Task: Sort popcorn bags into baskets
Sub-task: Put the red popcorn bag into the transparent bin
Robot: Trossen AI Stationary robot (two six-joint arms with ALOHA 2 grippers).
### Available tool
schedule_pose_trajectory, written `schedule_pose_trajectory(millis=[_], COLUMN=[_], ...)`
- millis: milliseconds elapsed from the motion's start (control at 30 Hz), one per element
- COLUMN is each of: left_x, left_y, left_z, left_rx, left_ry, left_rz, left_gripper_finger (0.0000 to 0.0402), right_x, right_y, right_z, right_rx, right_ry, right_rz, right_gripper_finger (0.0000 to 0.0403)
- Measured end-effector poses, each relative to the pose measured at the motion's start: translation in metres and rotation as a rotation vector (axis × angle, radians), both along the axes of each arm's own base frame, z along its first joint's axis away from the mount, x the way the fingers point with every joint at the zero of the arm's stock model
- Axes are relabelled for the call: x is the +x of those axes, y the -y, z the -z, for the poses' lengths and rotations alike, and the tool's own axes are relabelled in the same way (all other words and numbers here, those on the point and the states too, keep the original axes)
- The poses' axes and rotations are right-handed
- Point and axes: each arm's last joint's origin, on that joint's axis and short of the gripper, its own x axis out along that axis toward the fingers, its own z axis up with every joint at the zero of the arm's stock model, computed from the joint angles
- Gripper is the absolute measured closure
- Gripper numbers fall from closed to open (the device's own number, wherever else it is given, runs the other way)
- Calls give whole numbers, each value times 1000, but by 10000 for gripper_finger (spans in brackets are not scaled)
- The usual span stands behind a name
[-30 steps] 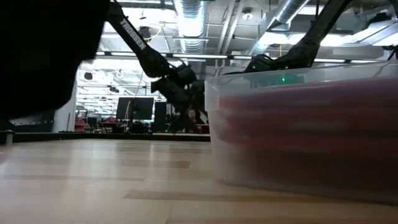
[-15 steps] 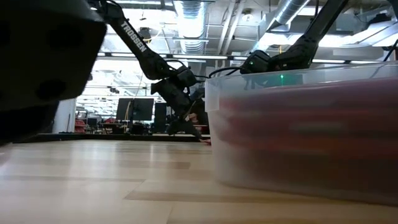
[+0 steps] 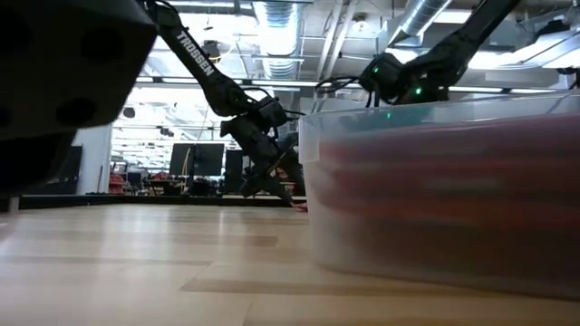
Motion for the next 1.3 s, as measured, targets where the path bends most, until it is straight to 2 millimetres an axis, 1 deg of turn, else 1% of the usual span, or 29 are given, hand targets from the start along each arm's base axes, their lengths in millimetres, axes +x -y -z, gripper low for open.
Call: schedule_pose_trajectory(millis=[67, 133, 233, 267, 333, 433, 567, 667, 700, 733, 767, 833, 867, 900, 1000, 1067, 1133, 1200, 1233, 1300], left_x=[0, 0, 0, 1, 5, 16, 27, 42, 46, 48, 50, 54, 53, 51, 46, 44, 41, 38, 34, 29], left_y=[0, 1, 2, 2, 4, 11, 21, 29, 33, 35, 37, 35, 32, 28, 16, 17, 23, 28, 31, 35], left_z=[1, 2, 0, -3, -11, -29, -51, -74, -78, -80, -77, -63, -54, -44, -27, -23, -22, -26, -30, -45], left_rx=[17, 40, 79, 79, 53, 60, 158, 257, 284, 300, 303, 279, 246, 221, 169, 162, 150, 120, 99, 101], left_ry=[-26, -57, -126, -151, -151, -159, -252, -219, -211, -209, -216, -225, -250, -278, -309, -369, -413, -438, -458, -455], left_rz=[-22, -36, -61, -71, -46, 14, 34, 68, 72, 73, 71, 61, 53, 38, 14, 17, 62, 95, 114, 137], left_gripper_finger=[265, 309, 379, 390, 393, 400, 401, 401, 401, 401, 401, 401, 401, 401, 402, 401, 401, 401, 401, 401], right_x=[-9, -15, -23, -24, -25, -24, -24, -28, -31, -34, -38, -46, -50, -52, -53, -52, -45, -35, -31, -15], right_y=[5, 13, 23, 25, 27, 26, 25, 33, 39, 45, 50, 60, 64, 66, 66, 64, 60, 55, 51, 47], right_z=[-10, -15, -14, -13, -10, -11, -11, -12, -13, -14, -15, -16, -16, -15, -15, -14, -11, -1, 4, 12], right_rx=[-40, -73, -75, -73, -51, -67, -92, -142, -163, -177, -179, -175, -174, -175, -177, -179, -180, -170, -156, -148], right_ry=[-10, -22, -37, -37, -45, -46, -68, -92, -93, -87, -86, -89, -94, -100, -114, -118, -120, -130, -140, -141], right_rz=[39, 71, 107, 112, 105, 89, 55, 59, 66, 80, 98, 130, 138, 142, 125, 109, 82, 49, 24, -22], right_gripper_finger=[389, 392, 397, 397, 393, 383, 384, 396, 397, 396, 394, 391, 390, 391, 397, 398, 395, 393, 393, 397])
